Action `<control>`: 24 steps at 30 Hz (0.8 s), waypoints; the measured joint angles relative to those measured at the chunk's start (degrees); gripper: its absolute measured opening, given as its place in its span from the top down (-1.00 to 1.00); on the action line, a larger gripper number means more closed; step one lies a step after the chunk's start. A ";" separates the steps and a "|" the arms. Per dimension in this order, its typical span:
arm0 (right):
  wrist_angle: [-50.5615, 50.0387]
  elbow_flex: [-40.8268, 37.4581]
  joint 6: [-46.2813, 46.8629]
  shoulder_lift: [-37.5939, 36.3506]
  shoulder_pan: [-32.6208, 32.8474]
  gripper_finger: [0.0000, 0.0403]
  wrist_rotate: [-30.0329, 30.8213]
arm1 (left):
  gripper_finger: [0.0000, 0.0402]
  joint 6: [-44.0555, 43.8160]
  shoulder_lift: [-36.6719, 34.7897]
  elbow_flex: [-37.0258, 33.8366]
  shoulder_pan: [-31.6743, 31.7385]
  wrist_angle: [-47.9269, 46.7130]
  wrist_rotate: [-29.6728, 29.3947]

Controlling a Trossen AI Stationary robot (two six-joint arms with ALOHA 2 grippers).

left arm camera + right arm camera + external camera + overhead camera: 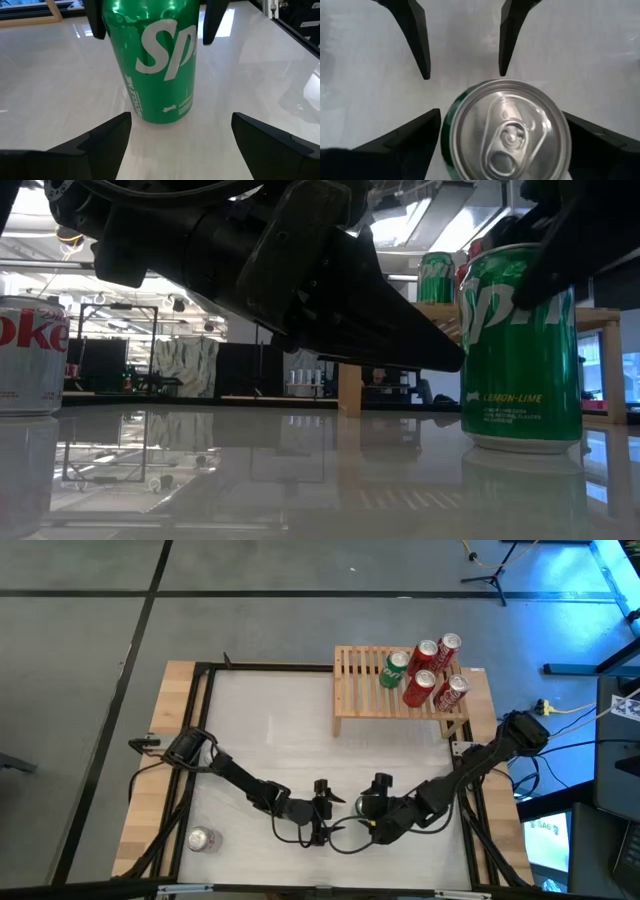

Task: Place canned beverage on shelf
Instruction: Put the green soda can on the shelf aligned with the other green soda can

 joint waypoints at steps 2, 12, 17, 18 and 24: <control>-0.01 0.00 -0.11 -0.03 0.00 -0.70 0.00 | -0.67 0.00 0.00 0.00 0.00 0.00 0.01; -7.75 4.26 -5.00 -0.12 0.00 -0.42 -1.55 | -0.67 -0.37 0.00 0.00 0.02 0.09 0.08; -17.13 10.67 -6.83 -1.30 0.00 -0.42 -0.47 | -0.67 -0.37 0.00 0.00 0.02 0.37 0.10; -18.98 11.93 -7.46 -1.61 0.00 -0.42 -0.43 | -0.67 -0.40 0.00 0.00 0.02 0.56 0.10; -28.37 18.58 -11.55 -5.64 -1.94 -0.42 2.37 | -0.67 -1.44 -0.02 0.00 0.02 1.27 0.12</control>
